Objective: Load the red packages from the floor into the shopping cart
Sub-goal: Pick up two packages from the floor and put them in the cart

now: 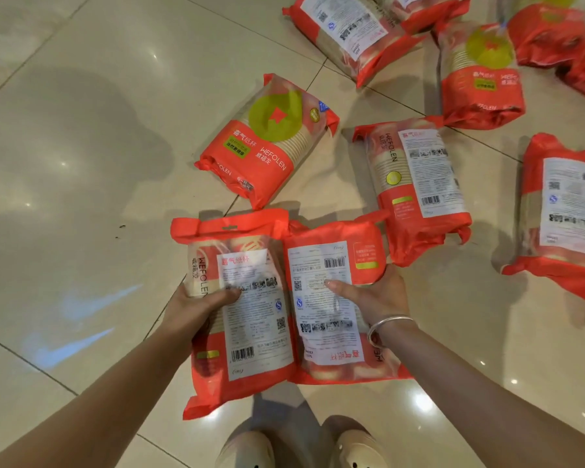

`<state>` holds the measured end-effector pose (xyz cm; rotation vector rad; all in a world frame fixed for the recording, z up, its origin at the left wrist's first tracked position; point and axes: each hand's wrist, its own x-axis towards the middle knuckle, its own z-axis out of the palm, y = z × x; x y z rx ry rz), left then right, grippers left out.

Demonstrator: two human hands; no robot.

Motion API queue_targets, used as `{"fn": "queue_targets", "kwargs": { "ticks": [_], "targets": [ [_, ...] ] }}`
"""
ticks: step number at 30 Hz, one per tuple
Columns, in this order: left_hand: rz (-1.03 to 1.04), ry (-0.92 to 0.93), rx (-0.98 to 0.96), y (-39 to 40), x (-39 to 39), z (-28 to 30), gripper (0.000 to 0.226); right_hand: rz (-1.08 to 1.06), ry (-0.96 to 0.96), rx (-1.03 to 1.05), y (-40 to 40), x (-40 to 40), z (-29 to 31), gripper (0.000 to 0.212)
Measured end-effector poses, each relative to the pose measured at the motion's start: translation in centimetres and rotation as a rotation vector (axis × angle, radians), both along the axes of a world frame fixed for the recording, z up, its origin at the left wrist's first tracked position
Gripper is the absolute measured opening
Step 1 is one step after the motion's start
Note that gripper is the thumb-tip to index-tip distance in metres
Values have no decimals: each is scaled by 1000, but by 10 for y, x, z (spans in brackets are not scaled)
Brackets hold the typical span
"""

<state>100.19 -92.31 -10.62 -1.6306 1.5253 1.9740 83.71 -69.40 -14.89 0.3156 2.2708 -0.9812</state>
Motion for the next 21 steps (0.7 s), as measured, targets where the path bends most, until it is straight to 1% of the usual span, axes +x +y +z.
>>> {"fn": "queue_targets", "kwargs": {
  "ticks": [3, 5, 8, 10, 12, 13, 16, 17, 19, 21],
  "targets": [
    [8, 40, -27, -3, -20, 43, 40, -30, 45, -33, 1, -12, 46, 119],
    [-2, 64, -50, -4, -36, 87, 34, -59, 72, -32, 2, -21, 89, 115],
    [-36, 90, -64, -3, -59, 169, 42, -87, 103, -48, 13, -34, 168, 114],
    [-60, 107, -74, -1, -74, 231, 55, -111, 130, -28, 19, -43, 239, 114],
    [-86, 114, -77, 2, -88, 296, 69, -123, 147, -15, 26, -51, 314, 107],
    [-108, 122, -80, 4, -96, 329, 69, -128, 152, -8, 30, -54, 352, 104],
    [-121, 160, -99, 13, -121, 431, 62, -211, 186, -69, 46, -64, 457, 109],
    [-122, 173, -109, 16, -129, 465, 63, -229, 208, -97, 51, -66, 493, 106],
    [-157, 219, -117, 23, -144, 528, 65, -260, 236, -146, 59, -69, 567, 93],
    [-192, 267, -104, 30, -156, 585, 66, -309, 289, -177, 71, -70, 626, 85]
  ]
}}
